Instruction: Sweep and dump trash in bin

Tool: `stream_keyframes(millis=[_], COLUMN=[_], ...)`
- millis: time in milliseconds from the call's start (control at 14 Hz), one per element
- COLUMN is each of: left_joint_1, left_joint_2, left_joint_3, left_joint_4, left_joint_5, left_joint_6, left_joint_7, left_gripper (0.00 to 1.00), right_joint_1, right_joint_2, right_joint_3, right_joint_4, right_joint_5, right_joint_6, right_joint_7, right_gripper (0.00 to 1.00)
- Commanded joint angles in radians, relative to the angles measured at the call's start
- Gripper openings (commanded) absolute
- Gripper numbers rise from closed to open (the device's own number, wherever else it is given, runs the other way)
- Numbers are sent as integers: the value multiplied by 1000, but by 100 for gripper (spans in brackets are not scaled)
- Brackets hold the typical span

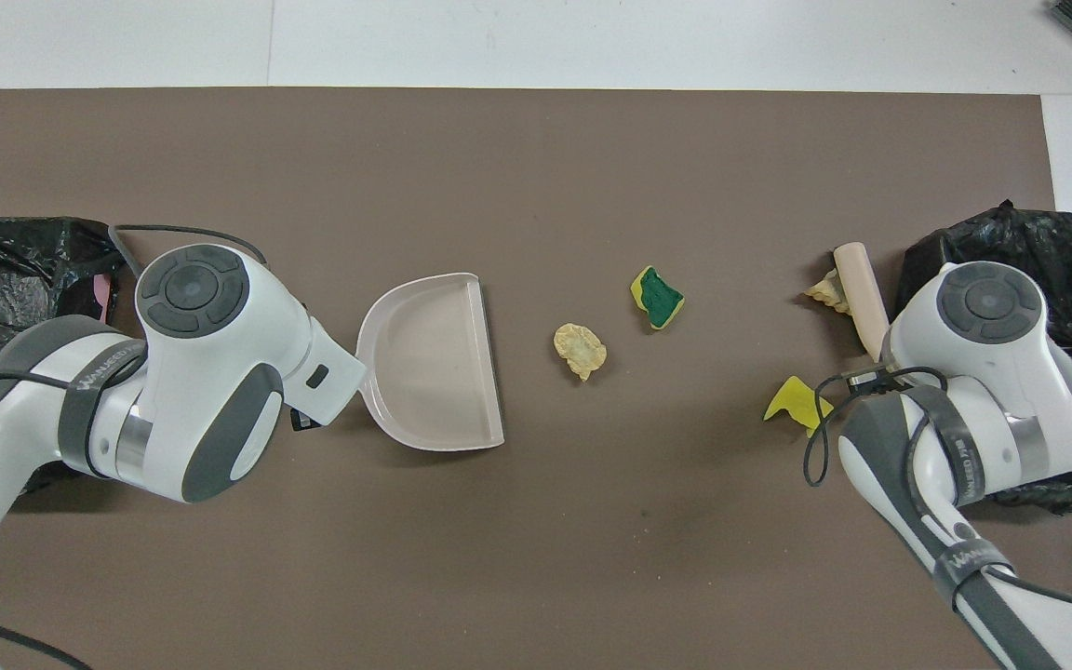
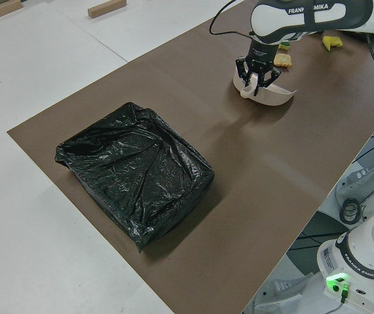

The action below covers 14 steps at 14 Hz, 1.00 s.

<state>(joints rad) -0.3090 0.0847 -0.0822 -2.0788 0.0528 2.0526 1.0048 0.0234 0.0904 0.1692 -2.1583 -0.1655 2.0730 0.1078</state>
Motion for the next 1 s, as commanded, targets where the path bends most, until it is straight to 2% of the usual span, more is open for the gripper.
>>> stream_keyframes(millis=[0, 143, 287, 501, 716, 931], left_joint_1=[-12, -12, -36, -36, -48, -48], left_joint_2=[-34, -33, -10, -5, -6, -5], left_joint_3=[7, 7, 9, 9, 9, 9], left_joint_4=[-43, -52, -63, -60, -60, -60], left_joint_5=[-2, -13, -24, -83, -85, -83], left_joint_6=[29, 31, 49, 55, 57, 58], left_joint_7=[-17, -12, -20, -67, -117, -118], left_gripper=[0, 0, 0, 0, 0, 0], right_joint_1=[35, 84, 136, 203, 285, 352], right_joint_2=[43, 103, 144, 153, 153, 153], right_joint_3=[4, 4, 4, 4, 4, 4], right_joint_4=[50, 113, 167, 178, 178, 178], right_joint_5=[66, 69, 127, 150, 247, 259], right_joint_6=[-16, -10, -1, 25, 54, 78], right_joint_7=[70, 139, 153, 145, 151, 127], right_gripper=[0, 0, 0, 0, 0, 0])
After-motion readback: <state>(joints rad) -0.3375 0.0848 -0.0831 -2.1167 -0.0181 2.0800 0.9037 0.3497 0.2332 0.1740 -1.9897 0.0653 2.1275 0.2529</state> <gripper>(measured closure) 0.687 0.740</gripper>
